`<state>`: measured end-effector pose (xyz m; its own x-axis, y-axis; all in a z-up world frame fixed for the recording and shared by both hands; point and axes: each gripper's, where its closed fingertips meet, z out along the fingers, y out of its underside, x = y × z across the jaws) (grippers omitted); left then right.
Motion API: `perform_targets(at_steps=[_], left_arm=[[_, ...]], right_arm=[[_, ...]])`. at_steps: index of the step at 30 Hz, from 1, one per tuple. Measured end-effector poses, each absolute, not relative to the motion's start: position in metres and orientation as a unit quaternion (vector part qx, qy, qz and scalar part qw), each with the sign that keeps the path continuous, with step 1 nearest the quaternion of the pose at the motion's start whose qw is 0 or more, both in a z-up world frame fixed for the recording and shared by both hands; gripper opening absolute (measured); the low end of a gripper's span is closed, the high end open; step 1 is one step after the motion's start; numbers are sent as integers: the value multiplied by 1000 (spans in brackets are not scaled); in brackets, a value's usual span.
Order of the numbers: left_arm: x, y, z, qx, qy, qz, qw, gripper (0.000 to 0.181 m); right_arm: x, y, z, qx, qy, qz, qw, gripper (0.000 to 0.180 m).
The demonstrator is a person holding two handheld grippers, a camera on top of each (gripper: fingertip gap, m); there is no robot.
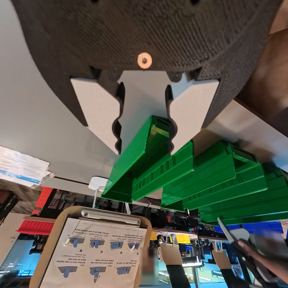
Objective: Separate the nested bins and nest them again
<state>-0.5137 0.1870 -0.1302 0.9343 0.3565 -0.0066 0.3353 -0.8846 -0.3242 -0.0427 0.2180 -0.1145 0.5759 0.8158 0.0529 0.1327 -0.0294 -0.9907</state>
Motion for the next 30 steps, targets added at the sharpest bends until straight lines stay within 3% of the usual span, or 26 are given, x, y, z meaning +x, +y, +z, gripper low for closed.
perform_targets(at_steps=[3, 7, 10, 22, 25, 30], left_arm=[[-511, 186, -132, -975, -166, 46, 143, 137], [-507, 186, -132, -976, -151, 50, 147, 111], [-508, 184, -130, -978, -142, 59, 141, 103], [-506, 168, -104, -986, -110, 74, 101, 97], [-505, 169, -105, -987, -103, 73, 102, 97], [-508, 172, -111, -986, -110, 73, 101, 97]], right_arm=[[-36, 218, -113, -666, -340, 315, 584, 58], [-34, 214, -113, -671, -333, 332, 573, 58], [-35, 209, -111, -666, -341, 326, 577, 57], [-42, 203, -115, -656, -369, 301, 586, 55], [-60, 184, -89, -615, -393, 333, 597, 45], [-135, 140, 17, -511, -470, 474, 541, 36]])
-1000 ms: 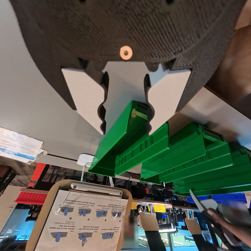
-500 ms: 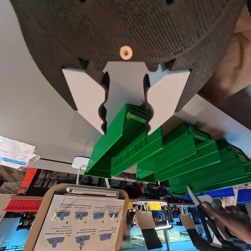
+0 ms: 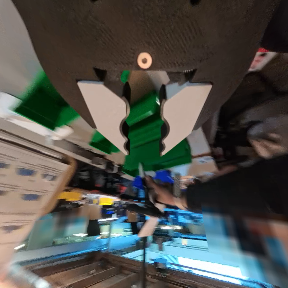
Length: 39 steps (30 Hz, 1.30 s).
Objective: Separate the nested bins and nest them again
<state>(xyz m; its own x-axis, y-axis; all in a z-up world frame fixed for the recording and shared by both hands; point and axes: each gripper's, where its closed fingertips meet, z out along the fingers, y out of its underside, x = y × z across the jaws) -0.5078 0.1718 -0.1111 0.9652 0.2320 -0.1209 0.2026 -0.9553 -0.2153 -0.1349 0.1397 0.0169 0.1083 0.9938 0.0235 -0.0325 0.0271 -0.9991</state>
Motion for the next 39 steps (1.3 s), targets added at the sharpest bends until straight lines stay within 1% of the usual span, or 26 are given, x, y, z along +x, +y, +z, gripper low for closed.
perform_targets(at_steps=[1, 2, 3, 5, 6, 9, 11, 13, 15, 17, 20, 22, 23, 25, 27, 28, 30, 32, 33, 34, 35, 36, 39], left_arm=[[-508, 171, -113, -986, -114, 72, 99, 97], [-509, 171, -115, -986, -118, 71, 96, 97], [-509, 170, -117, -986, -122, 70, 92, 97], [-509, 169, -121, -986, -127, 66, 85, 97], [-509, 169, -123, -986, -128, 65, 83, 97], [-509, 169, -127, -987, -125, 61, 75, 98], [-507, 170, -128, -988, -119, 59, 73, 98], [-504, 170, -129, -990, -109, 55, 73, 103], [-501, 171, -130, -991, -99, 52, 79, 108], [-497, 171, -131, -991, -92, 48, 86, 112], [-500, 171, -124, -987, -76, 90, 113, 122], [-494, 170, -118, -983, -60, 102, 140, 120], [-486, 168, -116, -983, -53, 90, 151, 117], [-471, 165, -113, -982, -42, 71, 170, 104], [-454, 159, -113, -983, -9, 49, 175, 53], [-449, 155, -117, -985, 3, 44, 166, 31], [-452, 151, -125, -988, 3, 51, 146, 43], [-446, 152, -132, -991, -6, 16, 136, 26], [-442, 152, -136, -991, -13, -3, 132, 24], [-443, 150, -140, -993, -18, -10, 120, 28], [-442, 149, -144, -994, -17, -15, 110, 18], [-440, 152, -145, -992, -23, -27, 119, 8], [-442, 153, -144, -992, -16, -5, 122, 5]], right_arm=[[-159, 138, 33, -515, -474, 511, 499, 33], [-188, 141, 43, -528, -476, 537, 455, 35], [-221, 148, 46, -547, -480, 550, 410, 40], [-292, 168, 30, -605, -484, 547, 317, 51], [-327, 181, 15, -639, -479, 538, 271, 51], [-406, 215, -43, -721, -462, 484, 179, 33], [-434, 230, -82, -757, -474, 426, 145, 31], [-448, 229, -108, -767, -493, 394, 117, 31], [-455, 223, -121, -761, -519, 370, 117, 32], [-458, 228, -132, -760, -544, 325, 144, 32], [-461, 228, -139, -762, -551, 311, 138, 32], [-462, 228, -141, -764, -547, 316, 131, 31], [-462, 229, -142, -765, -544, 319, 129, 32], [-462, 229, -142, -768, -539, 325, 123, 33], [-463, 228, -142, -768, -536, 329, 120, 32], [-463, 228, -142, -768, -535, 331, 119, 32], [-464, 226, -141, -769, -532, 336, 115, 28], [-464, 222, -141, -770, -526, 345, 108, 24], [-465, 219, -140, -768, -526, 350, 103, 21], [-465, 215, -140, -766, -527, 354, 97, 18], [-465, 212, -140, -764, -530, 355, 94, 18], [-464, 210, -140, -762, -535, 354, 93, 18], [-468, 209, -139, -755, -547, 348, 102, 13]])
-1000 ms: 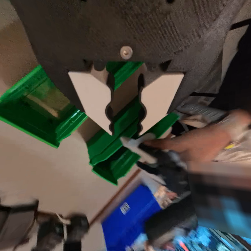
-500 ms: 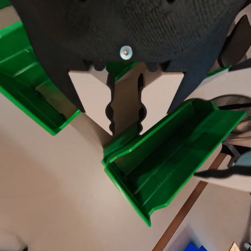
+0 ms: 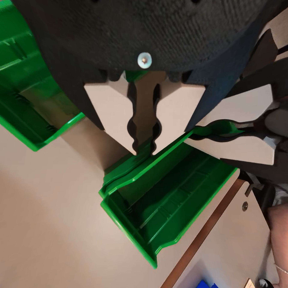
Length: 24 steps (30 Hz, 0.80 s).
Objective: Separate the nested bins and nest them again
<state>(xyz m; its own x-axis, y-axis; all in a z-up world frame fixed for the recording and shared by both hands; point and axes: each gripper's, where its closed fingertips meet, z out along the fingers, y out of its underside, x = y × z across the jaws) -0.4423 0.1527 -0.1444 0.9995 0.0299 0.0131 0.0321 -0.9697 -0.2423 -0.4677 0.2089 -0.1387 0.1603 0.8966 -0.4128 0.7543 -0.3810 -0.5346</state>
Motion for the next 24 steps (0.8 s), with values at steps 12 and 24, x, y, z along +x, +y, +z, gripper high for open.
perform_targets(at_steps=[12, 24], left_arm=[[-443, 153, -142, -991, -38, -32, 126, 13], [-442, 154, -133, -987, -41, -50, 148, 12]], right_arm=[[-473, 203, -137, -736, -582, 329, 103, 0], [-471, 202, -136, -738, -574, 345, 79, 17]])
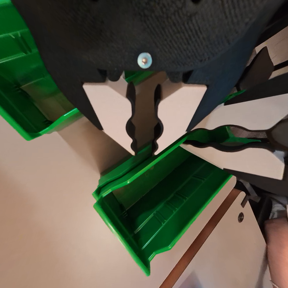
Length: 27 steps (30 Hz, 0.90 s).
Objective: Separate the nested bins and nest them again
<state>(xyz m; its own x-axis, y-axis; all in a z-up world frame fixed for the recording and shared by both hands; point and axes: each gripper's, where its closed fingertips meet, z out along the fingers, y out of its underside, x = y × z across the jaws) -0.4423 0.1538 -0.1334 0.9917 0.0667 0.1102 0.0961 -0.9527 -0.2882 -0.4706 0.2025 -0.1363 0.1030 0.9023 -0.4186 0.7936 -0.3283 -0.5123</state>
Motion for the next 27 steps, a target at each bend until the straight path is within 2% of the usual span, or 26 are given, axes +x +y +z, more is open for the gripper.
perform_targets(at_steps=[6, 9, 13, 21, 27], left_arm=[[-448, 154, -132, -986, -35, -32, 157, 8], [-450, 153, -132, -987, -25, -11, 160, 7], [-452, 152, -131, -986, -5, 20, 164, 5], [-457, 145, -123, -986, -17, 22, 165, 3], [-461, 137, -97, -985, -26, 23, 169, 3]], right_arm=[[-472, 202, -141, -737, -579, 340, 77, 26], [-472, 199, -141, -734, -578, 350, 66, 23], [-473, 190, -138, -723, -588, 360, 48, 5], [-476, 188, -138, -721, -602, 338, 55, 5], [-481, 195, -138, -727, -607, 311, 82, 6]])
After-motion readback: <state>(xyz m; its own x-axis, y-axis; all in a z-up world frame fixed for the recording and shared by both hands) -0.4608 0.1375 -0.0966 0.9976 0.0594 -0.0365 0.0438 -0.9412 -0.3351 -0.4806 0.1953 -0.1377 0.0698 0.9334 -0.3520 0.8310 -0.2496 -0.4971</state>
